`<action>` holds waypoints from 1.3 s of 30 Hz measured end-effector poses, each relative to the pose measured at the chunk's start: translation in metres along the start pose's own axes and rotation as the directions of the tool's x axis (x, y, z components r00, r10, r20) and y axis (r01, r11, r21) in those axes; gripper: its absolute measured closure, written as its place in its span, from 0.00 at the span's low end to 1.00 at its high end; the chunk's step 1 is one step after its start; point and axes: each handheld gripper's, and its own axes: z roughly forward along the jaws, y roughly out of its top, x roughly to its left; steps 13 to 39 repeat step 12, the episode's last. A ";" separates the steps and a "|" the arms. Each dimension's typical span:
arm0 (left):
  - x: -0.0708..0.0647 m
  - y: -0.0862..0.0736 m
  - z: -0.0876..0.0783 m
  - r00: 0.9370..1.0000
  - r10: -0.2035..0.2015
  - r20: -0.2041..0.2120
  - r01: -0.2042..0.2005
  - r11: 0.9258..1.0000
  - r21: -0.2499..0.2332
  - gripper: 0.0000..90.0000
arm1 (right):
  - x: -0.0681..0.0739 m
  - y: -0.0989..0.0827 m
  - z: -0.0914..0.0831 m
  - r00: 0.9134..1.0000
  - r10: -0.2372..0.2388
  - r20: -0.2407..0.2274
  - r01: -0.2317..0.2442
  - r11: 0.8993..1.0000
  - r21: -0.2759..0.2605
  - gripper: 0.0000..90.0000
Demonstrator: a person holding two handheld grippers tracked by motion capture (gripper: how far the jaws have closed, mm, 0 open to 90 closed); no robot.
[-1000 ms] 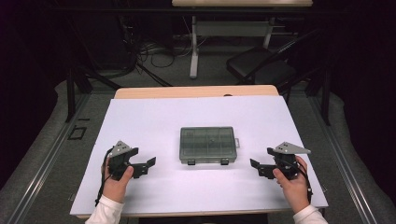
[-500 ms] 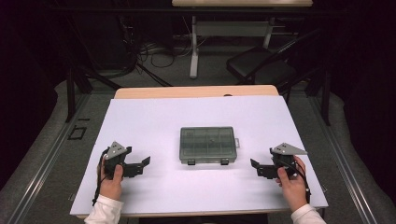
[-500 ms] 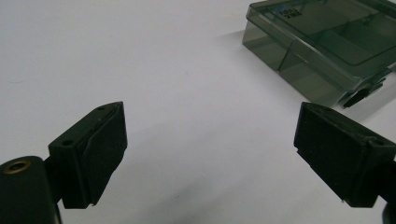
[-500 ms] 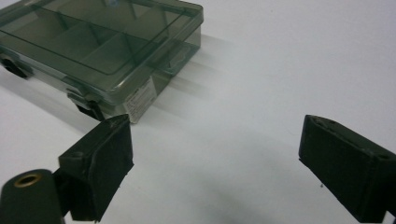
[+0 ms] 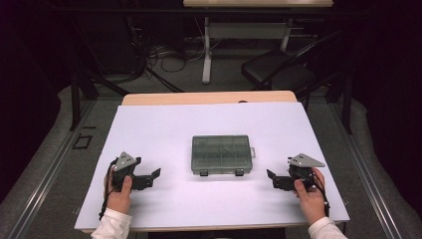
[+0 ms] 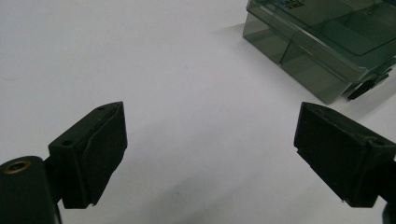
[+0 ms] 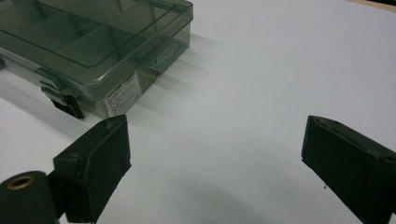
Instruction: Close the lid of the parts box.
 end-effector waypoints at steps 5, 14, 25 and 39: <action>0.000 -0.001 0.000 1.000 -0.003 0.004 0.003 1.000 0.004 0.11 | -0.001 0.000 0.001 1.000 0.005 0.006 -0.005 1.000 -0.012 0.09; 0.003 -0.001 0.000 1.000 -0.013 -0.002 0.013 1.000 0.017 0.11 | -0.005 -0.001 0.001 1.000 0.021 0.022 -0.021 1.000 0.001 0.09; 0.003 -0.001 0.000 1.000 -0.013 -0.002 0.013 1.000 0.017 0.11 | -0.005 -0.001 0.001 1.000 0.021 0.022 -0.021 1.000 0.001 0.09; 0.003 -0.001 0.000 1.000 -0.013 -0.002 0.013 1.000 0.017 0.11 | -0.005 -0.001 0.001 1.000 0.021 0.022 -0.021 1.000 0.001 0.09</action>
